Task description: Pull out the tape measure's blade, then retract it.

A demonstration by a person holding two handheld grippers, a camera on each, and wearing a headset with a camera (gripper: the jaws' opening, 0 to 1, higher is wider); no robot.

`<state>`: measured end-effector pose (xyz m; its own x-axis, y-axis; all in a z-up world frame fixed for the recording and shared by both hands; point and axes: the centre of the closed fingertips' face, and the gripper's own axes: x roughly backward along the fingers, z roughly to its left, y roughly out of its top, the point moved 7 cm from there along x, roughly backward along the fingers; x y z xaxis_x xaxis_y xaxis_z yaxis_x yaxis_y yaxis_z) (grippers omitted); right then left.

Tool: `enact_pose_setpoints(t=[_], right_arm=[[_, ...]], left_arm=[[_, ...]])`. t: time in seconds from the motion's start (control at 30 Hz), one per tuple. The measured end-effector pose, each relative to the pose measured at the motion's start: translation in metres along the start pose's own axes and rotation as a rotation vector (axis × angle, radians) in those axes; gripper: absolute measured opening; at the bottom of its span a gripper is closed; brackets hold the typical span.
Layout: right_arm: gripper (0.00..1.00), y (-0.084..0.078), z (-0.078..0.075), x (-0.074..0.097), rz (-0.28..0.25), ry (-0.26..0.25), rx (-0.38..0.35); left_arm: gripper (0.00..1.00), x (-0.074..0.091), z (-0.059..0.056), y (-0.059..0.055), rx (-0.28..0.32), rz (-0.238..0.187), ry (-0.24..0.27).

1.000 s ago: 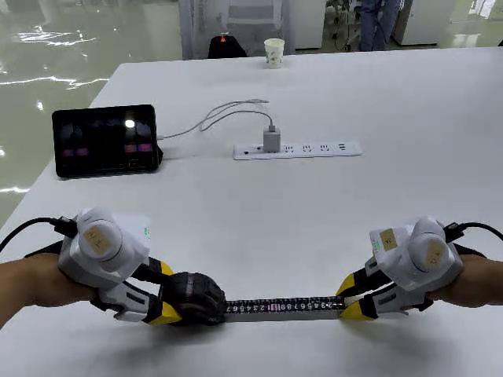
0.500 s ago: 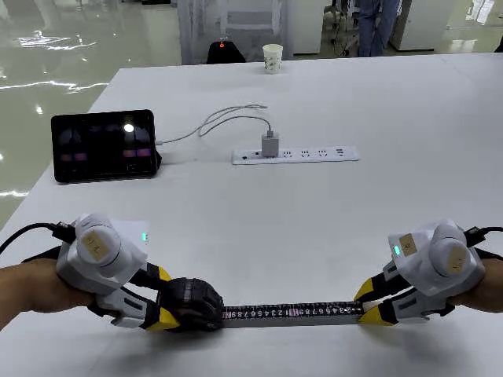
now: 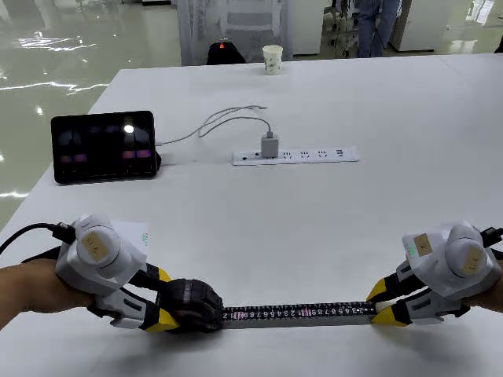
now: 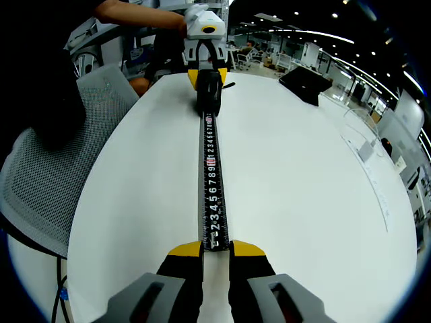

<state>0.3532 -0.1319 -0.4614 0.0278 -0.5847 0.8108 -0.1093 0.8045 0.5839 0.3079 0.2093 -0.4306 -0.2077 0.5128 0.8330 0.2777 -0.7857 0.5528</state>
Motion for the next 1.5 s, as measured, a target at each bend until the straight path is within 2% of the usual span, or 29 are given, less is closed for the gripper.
enact_pose_setpoints(t=[0.47, 0.9, 1.37, 1.5], right_arm=[[0.11, 0.0017, 0.0, -0.001, 0.031, 0.013, 0.026], [0.11, 0.0034, -0.0001, -0.0017, 0.059, 0.02, 0.043], [0.12, 0.0036, 0.0004, -0.0022, 0.072, 0.002, 0.043], [0.14, 0.0039, 0.0015, -0.0013, 0.068, -0.009, 0.038]], left_arm=[[0.26, -0.0004, -0.0011, 0.0006, -0.013, 0.016, 0.004], [0.26, -0.001, -0.0024, 0.0042, -0.033, 0.048, 0.009], [0.27, 0.0008, -0.0031, 0.0057, -0.041, 0.057, 0.024], [0.31, 0.0022, -0.0032, 0.0061, -0.029, 0.051, 0.036]])
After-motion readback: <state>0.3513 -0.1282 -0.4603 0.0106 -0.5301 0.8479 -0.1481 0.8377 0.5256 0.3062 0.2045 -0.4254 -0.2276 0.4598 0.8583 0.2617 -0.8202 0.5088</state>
